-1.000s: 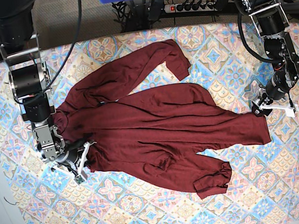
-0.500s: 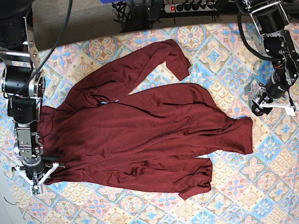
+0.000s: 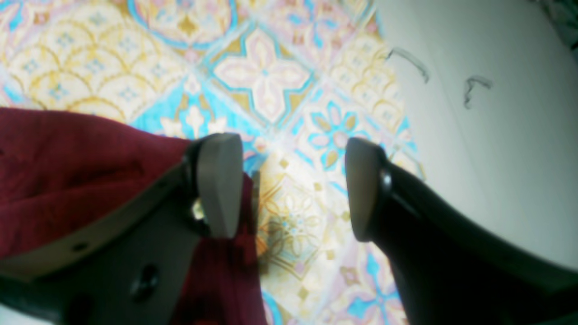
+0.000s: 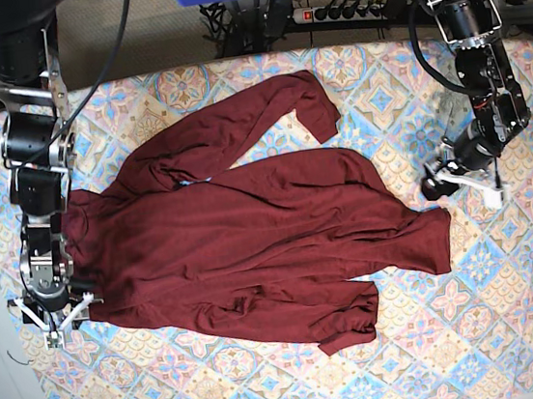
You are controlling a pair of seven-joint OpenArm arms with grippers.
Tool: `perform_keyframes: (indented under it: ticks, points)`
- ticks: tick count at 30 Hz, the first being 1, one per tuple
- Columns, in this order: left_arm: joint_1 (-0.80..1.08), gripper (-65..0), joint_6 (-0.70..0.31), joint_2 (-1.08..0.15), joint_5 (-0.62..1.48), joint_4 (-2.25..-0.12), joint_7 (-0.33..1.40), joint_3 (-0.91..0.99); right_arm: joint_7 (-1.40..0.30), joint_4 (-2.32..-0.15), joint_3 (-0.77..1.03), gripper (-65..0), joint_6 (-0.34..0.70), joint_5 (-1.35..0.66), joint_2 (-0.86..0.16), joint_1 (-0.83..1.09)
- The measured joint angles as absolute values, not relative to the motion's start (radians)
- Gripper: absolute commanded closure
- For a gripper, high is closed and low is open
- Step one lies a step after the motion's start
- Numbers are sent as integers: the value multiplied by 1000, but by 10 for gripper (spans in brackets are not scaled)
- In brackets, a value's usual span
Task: Layout the t-shirt on the table in an organized manner, then fold the t-shirt properly
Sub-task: 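Release and move the left gripper to grasp the shirt's shoulder edge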
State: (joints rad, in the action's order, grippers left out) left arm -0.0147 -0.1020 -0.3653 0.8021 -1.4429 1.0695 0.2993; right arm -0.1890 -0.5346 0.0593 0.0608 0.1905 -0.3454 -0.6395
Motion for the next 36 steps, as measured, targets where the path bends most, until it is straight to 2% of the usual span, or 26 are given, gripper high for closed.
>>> perform_keyframes:
  ticks: [6,11,17,21,23,28,36]
  points:
    - [63,-372,-101,-324,896,-1493,1130,299,-337,-841,61,-329,73,183,-340,-402]
    - [39,-372,-102,-252,913,-1438,1118,297,-371,-1056,57,-329,71,180,-339,-328]
    - [41,-372,-102,-205,916,-1414,1092,259,-429,-1172,58,-329,81,179,-302,-212]
    - [-45,-357,-121,-195,958,-1278,1076,159,-421,-1245,53,-329,73,179,-311,-185]
    - [-67,-298,-121,-196,957,-1251,1073,138,-421,-1271,54,-329,70,181,-314,-169]
    - [-44,0,-110,-179,939,-1275,1087,125,-432,-1298,58,-329,75,179,-307,-136]
    - [113,0,-99,-227,913,-1500,1109,121,-425,-1311,56,-329,71,179,-310,-139]
